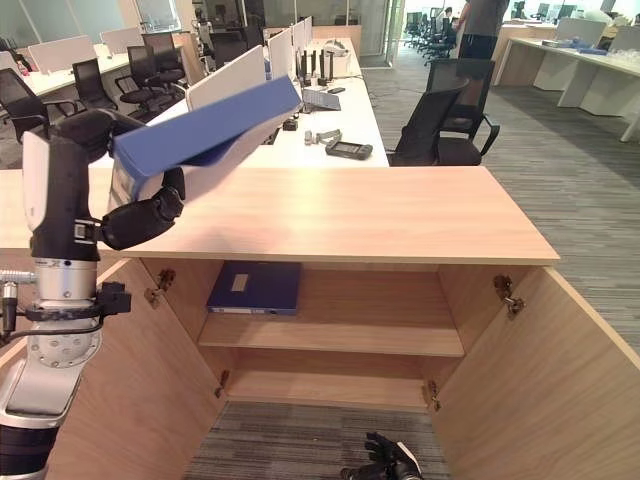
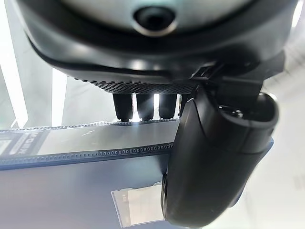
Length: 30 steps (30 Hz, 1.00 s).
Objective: Put the empty folder in the office cabinet
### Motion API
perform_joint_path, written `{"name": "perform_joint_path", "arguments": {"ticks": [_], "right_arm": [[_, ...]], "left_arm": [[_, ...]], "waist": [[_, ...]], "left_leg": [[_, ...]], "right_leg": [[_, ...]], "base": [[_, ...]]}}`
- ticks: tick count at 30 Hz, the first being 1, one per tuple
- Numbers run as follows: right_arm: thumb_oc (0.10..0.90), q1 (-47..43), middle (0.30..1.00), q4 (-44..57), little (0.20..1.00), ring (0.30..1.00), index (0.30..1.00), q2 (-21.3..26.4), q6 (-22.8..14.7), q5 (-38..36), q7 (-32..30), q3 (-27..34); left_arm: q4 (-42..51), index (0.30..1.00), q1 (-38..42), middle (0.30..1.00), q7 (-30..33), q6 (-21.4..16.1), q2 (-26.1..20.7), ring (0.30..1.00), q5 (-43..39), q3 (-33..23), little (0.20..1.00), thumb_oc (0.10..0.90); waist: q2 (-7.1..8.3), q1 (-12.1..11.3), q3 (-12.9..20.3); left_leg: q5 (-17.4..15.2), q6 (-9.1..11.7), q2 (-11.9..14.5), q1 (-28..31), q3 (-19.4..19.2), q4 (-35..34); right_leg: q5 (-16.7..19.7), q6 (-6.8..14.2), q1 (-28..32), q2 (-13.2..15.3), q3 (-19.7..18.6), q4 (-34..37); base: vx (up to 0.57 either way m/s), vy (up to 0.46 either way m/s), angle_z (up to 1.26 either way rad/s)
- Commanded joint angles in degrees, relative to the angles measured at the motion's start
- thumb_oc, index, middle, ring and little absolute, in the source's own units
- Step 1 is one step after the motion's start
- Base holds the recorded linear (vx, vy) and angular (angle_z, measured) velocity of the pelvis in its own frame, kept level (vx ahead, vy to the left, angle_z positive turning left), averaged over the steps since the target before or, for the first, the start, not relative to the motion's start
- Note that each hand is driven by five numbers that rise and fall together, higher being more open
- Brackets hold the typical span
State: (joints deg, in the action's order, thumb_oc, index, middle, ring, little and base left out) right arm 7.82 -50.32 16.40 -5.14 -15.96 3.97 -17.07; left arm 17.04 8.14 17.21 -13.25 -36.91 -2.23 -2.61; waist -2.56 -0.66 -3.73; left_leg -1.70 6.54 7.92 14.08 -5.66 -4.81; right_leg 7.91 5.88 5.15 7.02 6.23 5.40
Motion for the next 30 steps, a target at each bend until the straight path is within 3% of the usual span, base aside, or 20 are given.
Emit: {"name": "perform_joint_path", "arguments": {"ticks": [1, 4, 5, 6, 12, 21, 30], "right_arm": [[0.800, -6.14, 0.900, 3.39, 0.900, 0.900, 0.900, 1.76, -2.10, -1.56, 0.76, 1.35], [0.800, -6.57, 0.900, 4.76, 0.900, 0.900, 0.900, 2.22, -1.96, -2.09, 1.10, 1.44], [0.800, -6.65, 0.900, 4.87, 0.900, 0.900, 0.900, 2.36, -1.90, -2.34, 1.44, 1.41], [0.800, -6.65, 0.900, 4.88, 0.900, 0.900, 0.900, 2.37, -1.89, -2.35, 1.44, 1.36], [0.800, -6.11, 0.900, 3.12, 0.900, 0.900, 0.900, 1.71, -1.67, -2.72, 2.61, 0.62], [0.800, -6.62, 0.900, -1.05, 0.900, 0.900, 0.900, 1.22, -1.43, -2.79, 3.36, 0.18], [0.800, -7.81, 0.900, -2.27, 0.900, 0.900, 0.900, 1.38, -0.90, -3.47, 4.13, -0.86]], "left_arm": [[3.45, 0.300, 7.83, 0.300, -4.27, -6.22, -0.76, 0.300, -15.29, -3.14, 0.300, 0.400], [3.57, 0.300, 6.03, 0.300, -8.64, -6.45, -0.76, 0.300, -24.28, -3.81, 0.300, 0.400], [4.22, 0.300, 5.27, 0.300, -12.19, -6.77, -1.00, 0.300, -30.73, -4.25, 0.300, 0.400], [4.19, 0.300, 5.21, 0.300, -12.31, -6.79, -1.02, 0.300, -30.85, -4.34, 0.300, 0.400], [5.91, 0.300, 3.41, 0.300, -21.28, -6.93, 2.60, 0.300, -48.75, -4.69, 0.300, 0.400], [6.59, 0.300, 3.31, 0.300, -27.21, -4.59, 2.07, 0.300, -57.17, -2.49, 0.300, 0.400], [6.32, 0.300, 3.38, 0.300, -32.38, 0.33, -5.37, 0.300, -58.79, 4.57, 0.300, 0.400]], "waist": [[0.27, 0.53, -0.19], [0.18, 0.35, -0.30], [0.22, 0.21, -0.38], [0.22, 0.25, -0.38], [0.48, 0.10, -0.42], [0.65, 0.05, -0.67], [0.60, 0.50, -0.57]], "left_leg": [[0.45, -0.85, -2.17, -1.82, 0.98, -0.19], [0.44, -0.86, -2.20, -1.79, 0.91, -0.19], [0.46, -0.84, -2.24, -1.85, 0.95, -0.19], [0.45, -0.84, -2.24, -1.85, 0.94, -0.19], [0.43, -0.78, -2.20, -1.88, 0.83, -0.19], [0.09, -0.81, -2.17, -1.64, 0.69, -0.19], [-0.59, -0.96, -2.24, -1.14, 0.56, -0.19]], "right_leg": [[-10.68, 2.04, 6.60, -0.07, 1.40, -2.64], [-10.63, 1.99, 6.64, -0.02, 1.36, -2.65], [-10.57, 1.99, 6.65, 0.00, 1.33, -2.58], [-10.57, 1.99, 6.66, 0.00, 1.32, -2.57], [-10.54, 1.91, 6.81, -0.05, 1.12, -2.33], [-10.70, 1.99, 7.04, -0.07, 0.90, -2.47], [-11.17, 2.18, 7.10, 0.02, 0.39, -3.00]], "base": [[0.00, 0.000, 0.00], [0.00, 0.000, 0.00], [0.00, 0.000, 0.00], [0.00, 0.000, 0.00], [0.00, 0.000, 0.00], [0.00, 0.000, 0.00], [0.00, 0.000, 0.00]]}}
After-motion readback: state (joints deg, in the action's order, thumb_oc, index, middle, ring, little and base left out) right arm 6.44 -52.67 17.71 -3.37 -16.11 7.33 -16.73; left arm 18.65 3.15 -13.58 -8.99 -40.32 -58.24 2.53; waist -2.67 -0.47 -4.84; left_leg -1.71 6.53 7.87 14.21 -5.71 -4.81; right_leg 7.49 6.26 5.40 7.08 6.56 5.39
